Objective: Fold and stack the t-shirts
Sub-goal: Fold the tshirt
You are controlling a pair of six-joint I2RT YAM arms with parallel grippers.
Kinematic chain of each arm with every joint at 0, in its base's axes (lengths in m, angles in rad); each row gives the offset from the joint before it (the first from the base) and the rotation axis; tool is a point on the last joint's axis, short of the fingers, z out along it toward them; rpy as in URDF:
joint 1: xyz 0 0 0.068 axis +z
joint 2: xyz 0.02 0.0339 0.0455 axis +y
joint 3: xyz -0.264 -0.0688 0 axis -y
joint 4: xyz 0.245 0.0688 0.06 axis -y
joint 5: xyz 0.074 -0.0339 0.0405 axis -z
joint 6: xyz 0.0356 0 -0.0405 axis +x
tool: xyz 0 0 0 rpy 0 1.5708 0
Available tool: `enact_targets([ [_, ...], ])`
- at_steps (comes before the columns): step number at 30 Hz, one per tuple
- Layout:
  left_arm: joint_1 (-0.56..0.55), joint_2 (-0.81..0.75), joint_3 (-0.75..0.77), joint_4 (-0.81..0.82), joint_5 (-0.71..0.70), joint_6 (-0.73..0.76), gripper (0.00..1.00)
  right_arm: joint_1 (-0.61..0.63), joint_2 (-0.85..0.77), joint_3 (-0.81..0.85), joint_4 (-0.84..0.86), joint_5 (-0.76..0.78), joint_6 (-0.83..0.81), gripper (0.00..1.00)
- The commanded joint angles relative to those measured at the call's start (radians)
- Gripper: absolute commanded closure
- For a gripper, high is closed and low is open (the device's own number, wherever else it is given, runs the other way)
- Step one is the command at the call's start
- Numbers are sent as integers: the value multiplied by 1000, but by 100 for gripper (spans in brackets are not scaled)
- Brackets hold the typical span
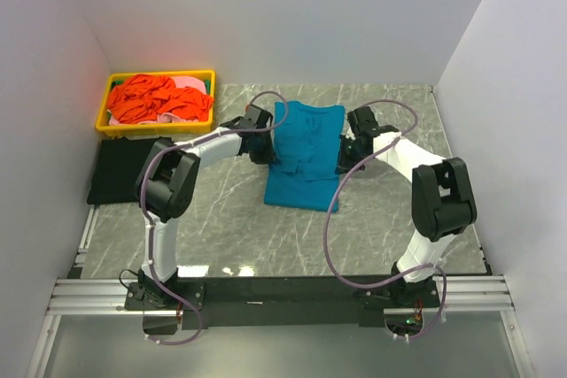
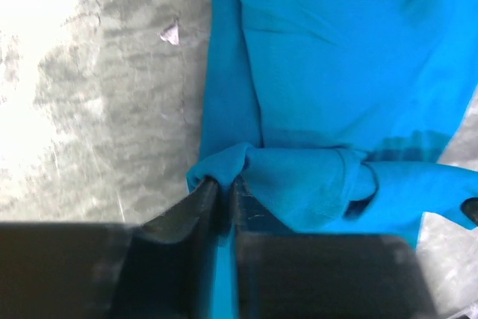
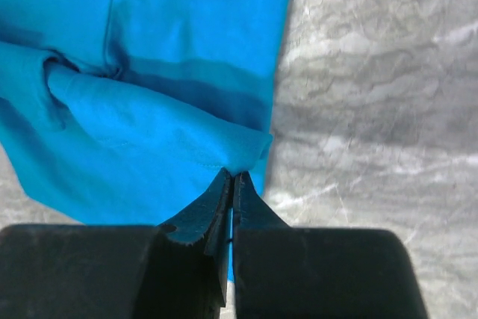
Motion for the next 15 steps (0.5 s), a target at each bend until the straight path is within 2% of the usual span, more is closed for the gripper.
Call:
enact_targets([
  [1,8,7,16,56,-44,-8,77,-8,27,45,64,28,-18,97],
  [3,6,-3,16,53,-58,-8,66,-8,32,48,75,34,-26,87],
  [4,8,-12,14,50,-65,-8,57,-8,29,57,76,38,-34,84],
  [7,6,-69,4,38,-77,0,40,-7,-25,52,81,25,-49,73],
  [8,8,-112,-5,36,-106,-5,37,1,-73,45,89,26,-49,66],
  [9,5,-136,-30,36,-111,-11,29,5,-101,34,113,40,-51,64],
  [12,-15,-241,-100,39,-132,-34,23,48,-189,-3,148,74,-75,61],
  [15,-86,-311,-160,22,-166,-37,25,105,-232,-46,188,78,-110,62],
])
